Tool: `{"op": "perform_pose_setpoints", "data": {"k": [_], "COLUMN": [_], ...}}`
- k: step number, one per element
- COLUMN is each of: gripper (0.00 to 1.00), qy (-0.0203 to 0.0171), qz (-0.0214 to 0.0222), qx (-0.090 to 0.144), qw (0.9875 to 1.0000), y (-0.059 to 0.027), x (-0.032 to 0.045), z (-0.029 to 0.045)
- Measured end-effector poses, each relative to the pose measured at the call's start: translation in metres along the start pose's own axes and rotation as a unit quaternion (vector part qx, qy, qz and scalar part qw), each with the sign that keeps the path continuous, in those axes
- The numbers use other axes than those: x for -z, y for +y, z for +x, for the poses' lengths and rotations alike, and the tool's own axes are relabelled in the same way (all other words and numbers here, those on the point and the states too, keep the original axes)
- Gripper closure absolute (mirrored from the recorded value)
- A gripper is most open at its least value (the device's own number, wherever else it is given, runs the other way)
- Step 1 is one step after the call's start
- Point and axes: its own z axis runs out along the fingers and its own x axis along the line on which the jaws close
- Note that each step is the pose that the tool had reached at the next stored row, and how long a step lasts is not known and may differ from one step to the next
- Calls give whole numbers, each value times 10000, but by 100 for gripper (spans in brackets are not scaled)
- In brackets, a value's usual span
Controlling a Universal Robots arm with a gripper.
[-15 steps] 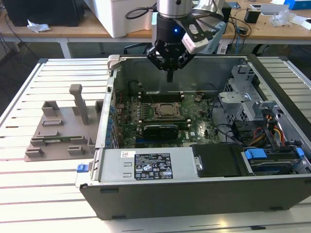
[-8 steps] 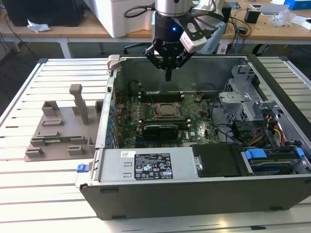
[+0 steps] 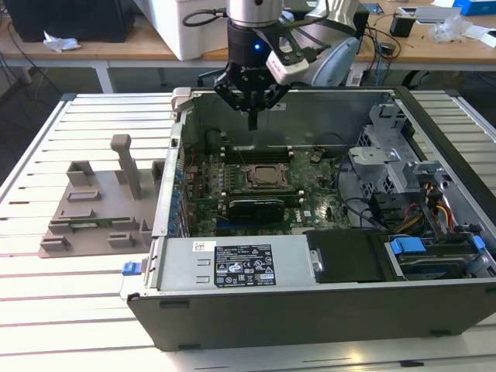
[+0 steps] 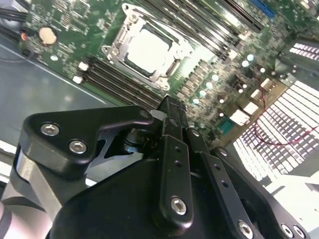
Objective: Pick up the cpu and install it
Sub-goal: 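Install the first cpu locking lever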
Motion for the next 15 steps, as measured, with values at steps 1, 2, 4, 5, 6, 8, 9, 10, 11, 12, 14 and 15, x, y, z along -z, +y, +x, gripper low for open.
{"op": "perform_pose_setpoints", "data": {"k": [1,2,4,5,6,8,9,10,11,12,14,15], "gripper": [89,89,89,89,89,89,89,89,89,89,89,89], "qy": [-1,-1,-1,0,0,-1,-1,0,0,0,0,-1], "qz": [0,-1,-1,0,0,-1,-1,0,0,0,1,0], "qx": [1,1,1,1,1,1,1,1,1,1,1,1], "qw": [10000,10000,10000,10000,10000,10000,10000,10000,10000,10000,10000,10000], "y": [1,2,3,5,6,8,8,9,15,23,58,80], "x": [0,0,0,0,1,-1,-3,-6,-14,-23,-50,-84], "z": [19,36,70,96,125,151,163,173,182,186,194,204]}}
